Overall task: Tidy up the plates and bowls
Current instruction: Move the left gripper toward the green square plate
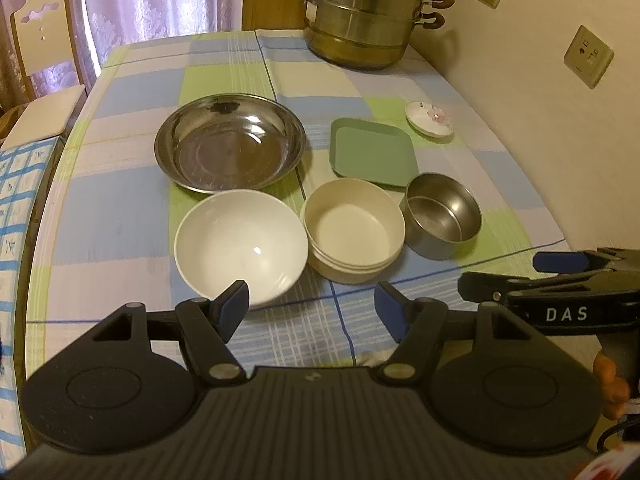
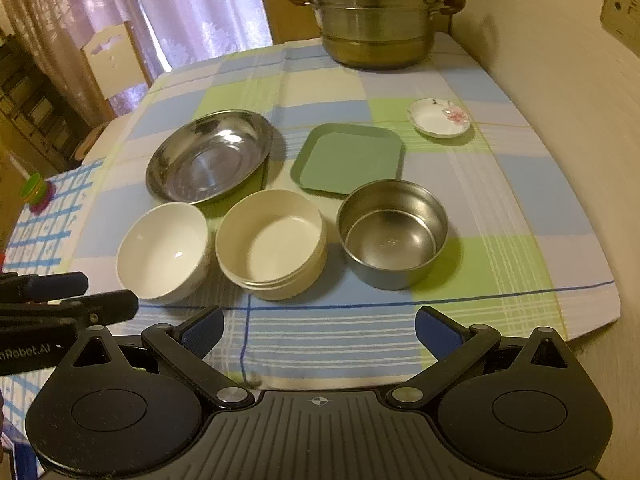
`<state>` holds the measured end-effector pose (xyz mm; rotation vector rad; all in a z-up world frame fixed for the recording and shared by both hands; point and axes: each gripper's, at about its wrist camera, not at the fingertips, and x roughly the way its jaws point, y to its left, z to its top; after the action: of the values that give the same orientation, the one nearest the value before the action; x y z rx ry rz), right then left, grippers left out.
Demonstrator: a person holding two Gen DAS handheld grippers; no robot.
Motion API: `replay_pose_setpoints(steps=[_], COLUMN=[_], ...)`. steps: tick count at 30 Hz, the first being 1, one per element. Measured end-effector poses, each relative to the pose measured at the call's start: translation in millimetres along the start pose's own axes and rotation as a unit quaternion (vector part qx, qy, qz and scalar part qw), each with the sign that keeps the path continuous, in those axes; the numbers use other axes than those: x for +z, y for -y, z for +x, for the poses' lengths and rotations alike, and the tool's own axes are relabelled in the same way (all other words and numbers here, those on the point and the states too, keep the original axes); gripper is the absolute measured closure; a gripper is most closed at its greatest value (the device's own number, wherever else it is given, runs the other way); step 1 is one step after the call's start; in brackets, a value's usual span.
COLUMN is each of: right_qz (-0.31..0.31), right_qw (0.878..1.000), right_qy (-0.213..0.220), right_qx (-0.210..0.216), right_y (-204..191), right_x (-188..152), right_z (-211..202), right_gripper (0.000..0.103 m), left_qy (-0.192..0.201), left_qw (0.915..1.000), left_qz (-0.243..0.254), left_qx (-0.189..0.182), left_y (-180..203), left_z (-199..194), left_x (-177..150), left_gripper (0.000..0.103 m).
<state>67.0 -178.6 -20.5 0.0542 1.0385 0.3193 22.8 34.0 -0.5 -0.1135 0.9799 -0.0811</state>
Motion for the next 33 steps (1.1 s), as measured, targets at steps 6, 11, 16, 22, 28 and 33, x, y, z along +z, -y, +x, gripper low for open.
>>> replay_pose_setpoints(steps=[6, 11, 16, 22, 28, 33], right_qz=[0.021, 0.02, 0.014, 0.019, 0.006, 0.01], right_qw=[1.0, 0.999, 0.999, 0.997, 0.996, 0.995], right_qy=[0.014, 0.027, 0.049, 0.056, 0.053, 0.043], right_qx=[0.001, 0.009, 0.016, 0.041, 0.065, 0.087], right_y=[17.0, 40.1, 64.0, 97.4, 126.6, 147.0], right_x=[10.1, 31.4, 58.1, 84.1, 104.5, 119.6], right_z=[1.4, 8.6, 19.7, 43.8, 76.0, 103.8], right_gripper=[0.001, 0.001, 0.007, 0.02, 0.037, 0.048], left_qy=[0.008, 0.007, 0.012, 0.026, 0.027, 0.015], left_qw=[0.9999, 0.9999, 0.9997, 0.9989, 0.9983, 0.9985], left_qz=[0.006, -0.009, -0.023, -0.038, -0.051, -0.051], left_qx=[0.002, 0.003, 0.002, 0.002, -0.009, -0.008], left_y=[0.9, 3.3, 7.7, 16.6, 26.9, 38.8], left_z=[8.3, 25.0, 41.4, 68.3, 103.7, 134.5], left_x=[16.3, 34.3, 53.3, 77.3, 96.7, 108.3], left_gripper=[0.036, 0.036, 0.036, 0.04, 0.05, 0.063])
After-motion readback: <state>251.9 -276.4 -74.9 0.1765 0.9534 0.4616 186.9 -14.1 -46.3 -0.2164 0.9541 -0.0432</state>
